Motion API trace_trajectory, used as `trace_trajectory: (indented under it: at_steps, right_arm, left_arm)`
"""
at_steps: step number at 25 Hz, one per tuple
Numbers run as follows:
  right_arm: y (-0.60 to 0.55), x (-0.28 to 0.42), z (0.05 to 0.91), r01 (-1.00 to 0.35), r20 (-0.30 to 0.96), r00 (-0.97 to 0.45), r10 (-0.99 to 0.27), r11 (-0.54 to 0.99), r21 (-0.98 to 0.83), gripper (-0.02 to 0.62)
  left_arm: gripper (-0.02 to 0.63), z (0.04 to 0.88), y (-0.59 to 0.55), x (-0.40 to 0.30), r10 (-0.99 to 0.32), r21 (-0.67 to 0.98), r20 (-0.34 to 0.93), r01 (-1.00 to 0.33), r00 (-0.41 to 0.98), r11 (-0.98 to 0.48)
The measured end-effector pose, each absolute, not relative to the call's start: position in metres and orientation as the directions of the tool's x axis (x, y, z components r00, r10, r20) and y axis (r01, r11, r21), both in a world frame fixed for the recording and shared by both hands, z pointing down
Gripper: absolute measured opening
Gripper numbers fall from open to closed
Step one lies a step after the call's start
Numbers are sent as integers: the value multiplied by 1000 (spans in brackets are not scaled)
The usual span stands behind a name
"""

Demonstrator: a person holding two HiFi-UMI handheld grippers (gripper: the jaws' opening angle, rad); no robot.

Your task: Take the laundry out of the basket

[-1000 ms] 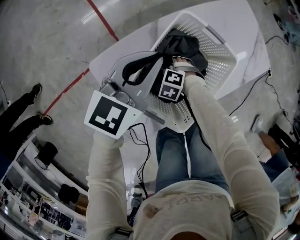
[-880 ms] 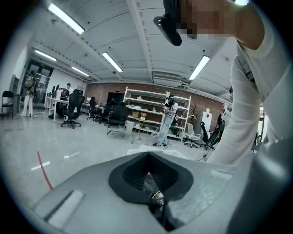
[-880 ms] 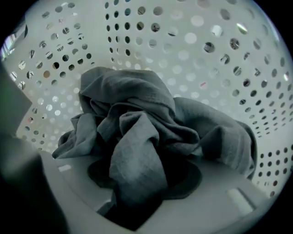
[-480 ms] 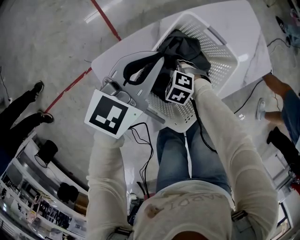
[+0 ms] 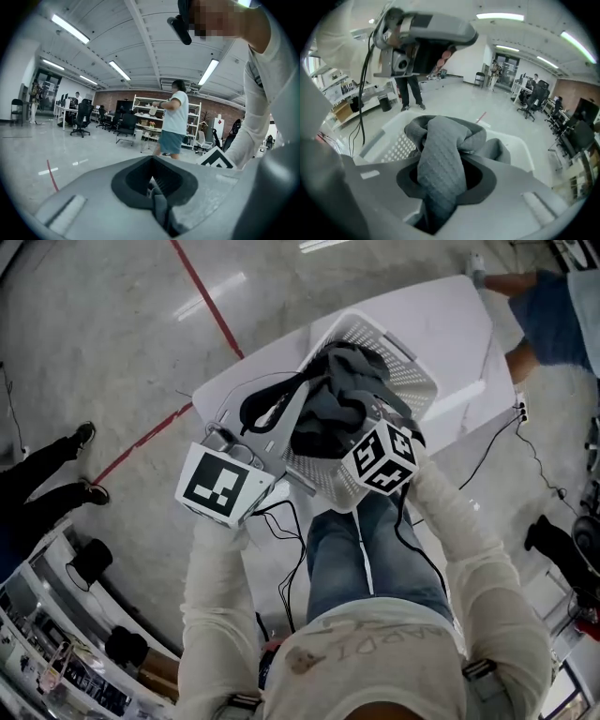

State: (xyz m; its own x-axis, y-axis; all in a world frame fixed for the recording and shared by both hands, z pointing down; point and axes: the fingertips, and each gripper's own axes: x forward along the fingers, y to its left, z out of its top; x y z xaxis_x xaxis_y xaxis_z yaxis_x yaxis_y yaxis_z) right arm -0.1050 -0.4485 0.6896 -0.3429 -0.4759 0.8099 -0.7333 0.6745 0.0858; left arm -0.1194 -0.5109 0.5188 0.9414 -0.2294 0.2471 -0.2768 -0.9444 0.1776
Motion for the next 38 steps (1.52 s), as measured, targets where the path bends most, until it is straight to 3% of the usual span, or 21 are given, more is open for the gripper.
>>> trace_trajectory:
  at_steps: [12, 30, 38]
  right_arm:
    - [-442, -78, 507, -856, 563, -419, -712, 517, 16, 117]
    - [-394, -33, 311, -851, 259, -489, -833, 521, 66, 117]
    - [-383, -5, 240, -855, 72, -518, -853, 519, -4, 117]
  left_arm:
    - [0, 408, -491, -115, -343, 120, 189, -368, 920, -922]
    - [0, 270, -435, -87, -507, 48, 56, -509, 860, -859]
    - [0, 232, -415, -69, -548, 13, 12, -548, 836, -836]
